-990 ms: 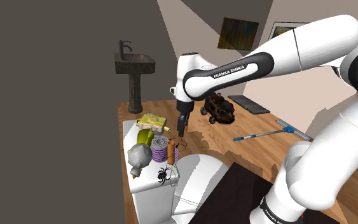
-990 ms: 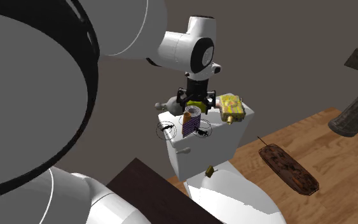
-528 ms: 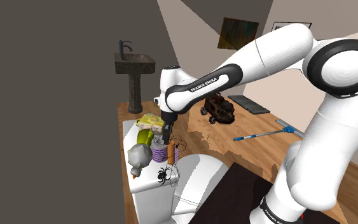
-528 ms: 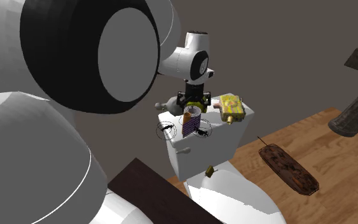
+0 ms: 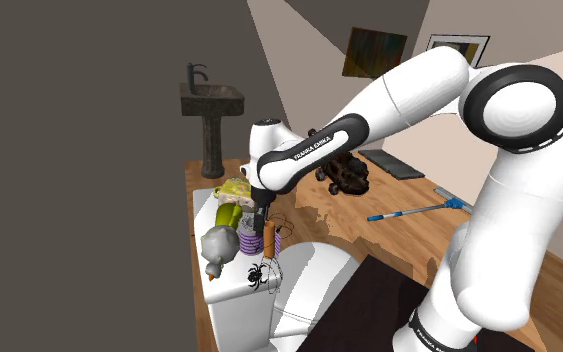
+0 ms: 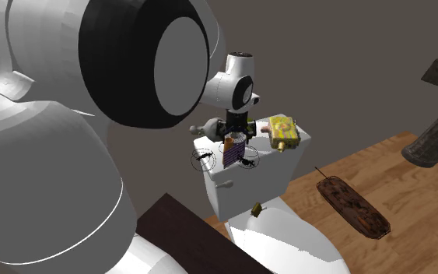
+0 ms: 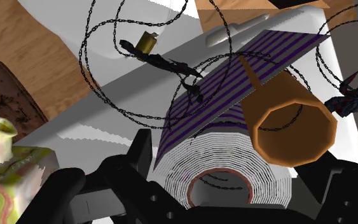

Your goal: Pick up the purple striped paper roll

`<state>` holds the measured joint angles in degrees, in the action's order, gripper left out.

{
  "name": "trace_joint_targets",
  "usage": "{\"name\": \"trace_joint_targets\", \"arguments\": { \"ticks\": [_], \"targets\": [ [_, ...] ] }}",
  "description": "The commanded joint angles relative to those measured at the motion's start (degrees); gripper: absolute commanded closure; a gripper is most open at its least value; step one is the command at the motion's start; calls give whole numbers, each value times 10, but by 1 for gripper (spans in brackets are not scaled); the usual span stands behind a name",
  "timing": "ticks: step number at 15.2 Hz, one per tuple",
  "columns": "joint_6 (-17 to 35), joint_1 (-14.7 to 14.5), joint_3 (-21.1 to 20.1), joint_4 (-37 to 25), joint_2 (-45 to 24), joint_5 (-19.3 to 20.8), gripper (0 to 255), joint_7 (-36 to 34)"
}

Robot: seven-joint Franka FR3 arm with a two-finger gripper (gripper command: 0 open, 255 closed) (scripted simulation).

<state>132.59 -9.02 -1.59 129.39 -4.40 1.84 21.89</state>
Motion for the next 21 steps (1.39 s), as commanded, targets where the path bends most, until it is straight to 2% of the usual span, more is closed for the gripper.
{"name": "trace_joint_targets", "arguments": {
  "ticks": [1, 2, 11, 21],
  "targets": [
    [7, 0, 0, 3, -3, 0, 0, 0],
    [7, 0, 0, 5, -2, 0, 255, 0],
    [7, 0, 0, 3, -3, 0, 255, 0],
    [-68, 0, 0, -27, 42, -3, 255, 4]
  ]
}}
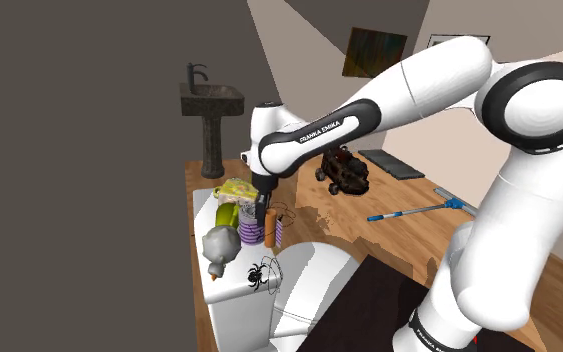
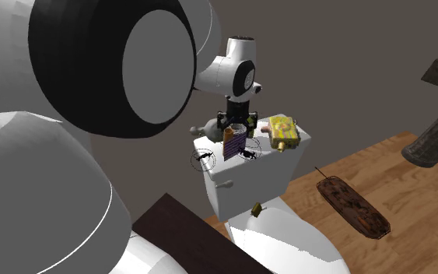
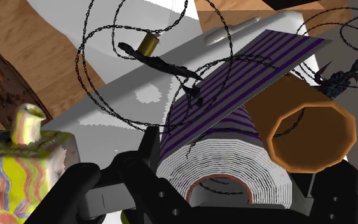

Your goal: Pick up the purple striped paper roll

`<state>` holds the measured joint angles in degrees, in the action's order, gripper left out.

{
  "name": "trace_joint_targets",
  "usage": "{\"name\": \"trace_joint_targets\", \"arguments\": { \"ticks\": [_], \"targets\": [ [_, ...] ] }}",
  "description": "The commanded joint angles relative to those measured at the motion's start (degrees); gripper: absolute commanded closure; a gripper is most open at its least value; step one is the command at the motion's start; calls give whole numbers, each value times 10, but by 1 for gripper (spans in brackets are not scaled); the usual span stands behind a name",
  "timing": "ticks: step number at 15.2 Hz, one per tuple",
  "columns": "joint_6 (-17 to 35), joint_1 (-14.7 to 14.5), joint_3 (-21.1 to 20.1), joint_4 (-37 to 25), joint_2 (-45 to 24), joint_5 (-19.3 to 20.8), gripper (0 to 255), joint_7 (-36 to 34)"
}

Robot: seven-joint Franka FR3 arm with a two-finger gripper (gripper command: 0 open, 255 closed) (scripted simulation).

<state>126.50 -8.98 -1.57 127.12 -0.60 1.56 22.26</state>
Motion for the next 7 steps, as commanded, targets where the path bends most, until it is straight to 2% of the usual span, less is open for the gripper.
{"name": "trace_joint_targets", "arguments": {
  "ticks": [1, 7],
  "targets": [
    [-15, 0, 0, -8, 8, -1, 255, 0],
    [-47, 0, 0, -24, 23, -2, 255, 1]
  ]
}}
